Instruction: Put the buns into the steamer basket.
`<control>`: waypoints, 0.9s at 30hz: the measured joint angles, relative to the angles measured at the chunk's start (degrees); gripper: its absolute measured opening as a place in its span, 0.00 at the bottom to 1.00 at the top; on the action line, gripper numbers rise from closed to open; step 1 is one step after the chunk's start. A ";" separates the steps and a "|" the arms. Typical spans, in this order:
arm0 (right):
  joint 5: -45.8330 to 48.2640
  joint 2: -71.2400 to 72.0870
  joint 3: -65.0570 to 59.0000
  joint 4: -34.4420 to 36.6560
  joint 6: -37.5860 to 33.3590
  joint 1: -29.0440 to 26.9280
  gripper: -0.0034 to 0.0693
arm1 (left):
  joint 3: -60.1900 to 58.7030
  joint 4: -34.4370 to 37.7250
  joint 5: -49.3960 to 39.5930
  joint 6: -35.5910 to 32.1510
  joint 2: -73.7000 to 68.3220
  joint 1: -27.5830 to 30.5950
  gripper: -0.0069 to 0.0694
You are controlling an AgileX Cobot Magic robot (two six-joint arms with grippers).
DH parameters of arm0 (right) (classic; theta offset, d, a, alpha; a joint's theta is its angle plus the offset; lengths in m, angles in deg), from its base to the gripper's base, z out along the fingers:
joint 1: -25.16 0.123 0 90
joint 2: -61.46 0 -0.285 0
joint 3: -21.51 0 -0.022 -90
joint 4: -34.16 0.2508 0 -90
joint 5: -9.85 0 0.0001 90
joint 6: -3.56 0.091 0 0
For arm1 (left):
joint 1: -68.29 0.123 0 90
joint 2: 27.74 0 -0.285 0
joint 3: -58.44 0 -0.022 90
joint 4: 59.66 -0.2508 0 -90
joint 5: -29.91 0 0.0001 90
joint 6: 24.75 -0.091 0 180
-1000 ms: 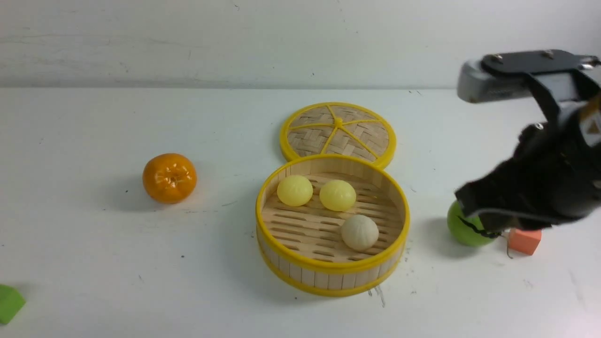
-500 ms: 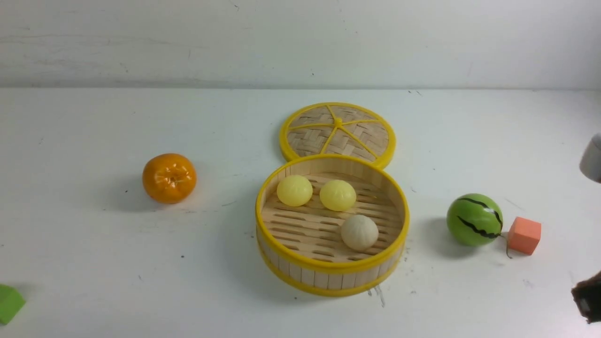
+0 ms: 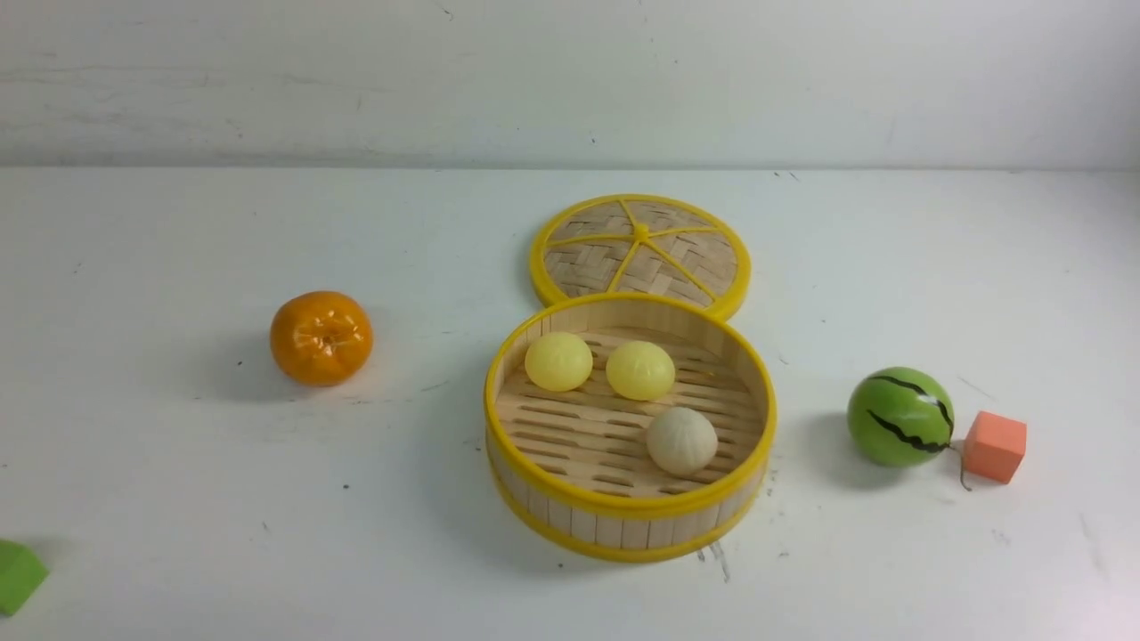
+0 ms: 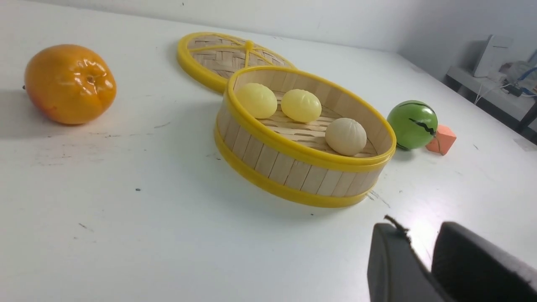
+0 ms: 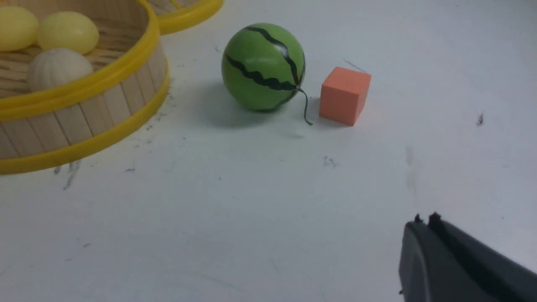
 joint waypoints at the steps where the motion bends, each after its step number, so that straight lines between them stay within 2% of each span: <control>1: 0.25 0.25 -0.15 0.01 0.24 -0.25 0.02 | 0.00 0.00 0.00 0.00 0.00 0.00 0.29; 6: 1.63 2.99 -0.52 0.42 0.89 -2.08 0.02 | 0.00 0.00 -0.05 0.00 0.00 0.00 0.29; 27: 1.74 2.99 -0.52 0.63 1.05 -2.22 0.04 | -0.02 0.00 -0.05 0.00 0.00 0.00 0.31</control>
